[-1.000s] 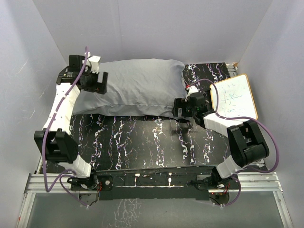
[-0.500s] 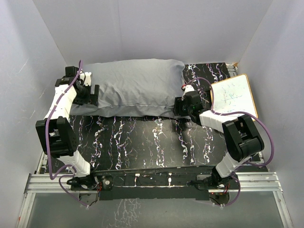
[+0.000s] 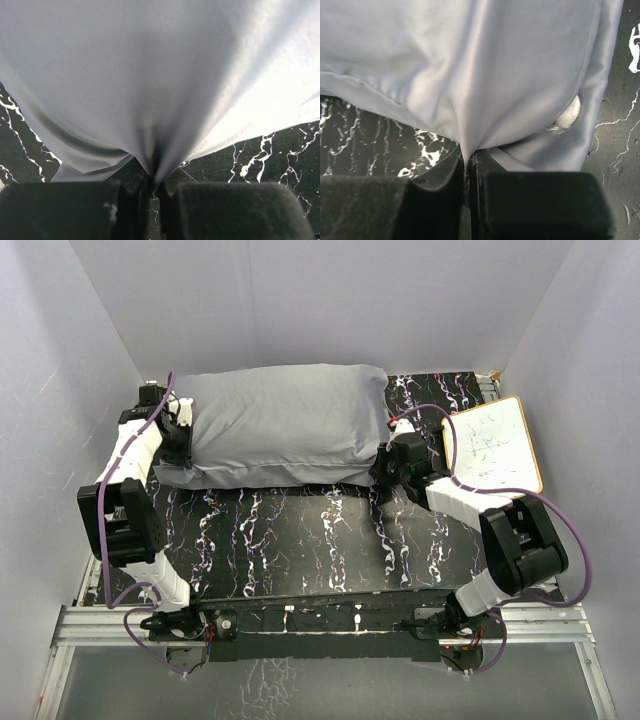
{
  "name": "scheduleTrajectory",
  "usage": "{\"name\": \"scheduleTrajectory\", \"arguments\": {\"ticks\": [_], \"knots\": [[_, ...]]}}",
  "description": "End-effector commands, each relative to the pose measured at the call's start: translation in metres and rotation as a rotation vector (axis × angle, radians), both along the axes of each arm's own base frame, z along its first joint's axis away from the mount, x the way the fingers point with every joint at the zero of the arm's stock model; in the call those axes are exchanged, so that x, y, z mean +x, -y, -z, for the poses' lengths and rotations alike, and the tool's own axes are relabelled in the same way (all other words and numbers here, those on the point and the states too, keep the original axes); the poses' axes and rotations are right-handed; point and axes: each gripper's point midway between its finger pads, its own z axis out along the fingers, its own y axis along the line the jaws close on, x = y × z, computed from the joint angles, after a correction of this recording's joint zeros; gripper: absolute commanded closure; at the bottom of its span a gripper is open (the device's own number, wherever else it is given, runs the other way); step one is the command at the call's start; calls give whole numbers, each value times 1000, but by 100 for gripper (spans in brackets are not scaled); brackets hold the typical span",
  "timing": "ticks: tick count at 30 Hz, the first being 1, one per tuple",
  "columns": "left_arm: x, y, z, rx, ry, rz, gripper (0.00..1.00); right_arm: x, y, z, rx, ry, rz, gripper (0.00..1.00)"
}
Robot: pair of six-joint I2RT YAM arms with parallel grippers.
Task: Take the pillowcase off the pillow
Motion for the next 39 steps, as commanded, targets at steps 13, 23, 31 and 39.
{"name": "scheduleTrajectory", "arguments": {"ticks": [13, 23, 31, 39], "knots": [[-49, 29, -220, -57, 430, 51, 100, -67, -8, -175, 148, 281, 26, 92], [-17, 11, -323, 8, 675, -41, 100, -51, -5, -282, 207, 363, 108, 92], [36, 5, -246, 24, 495, -71, 100, -5, -28, -239, 172, 213, 98, 92], [81, 21, -217, 157, 480, -53, 100, 35, -19, -226, 218, 156, 104, 92]]}}
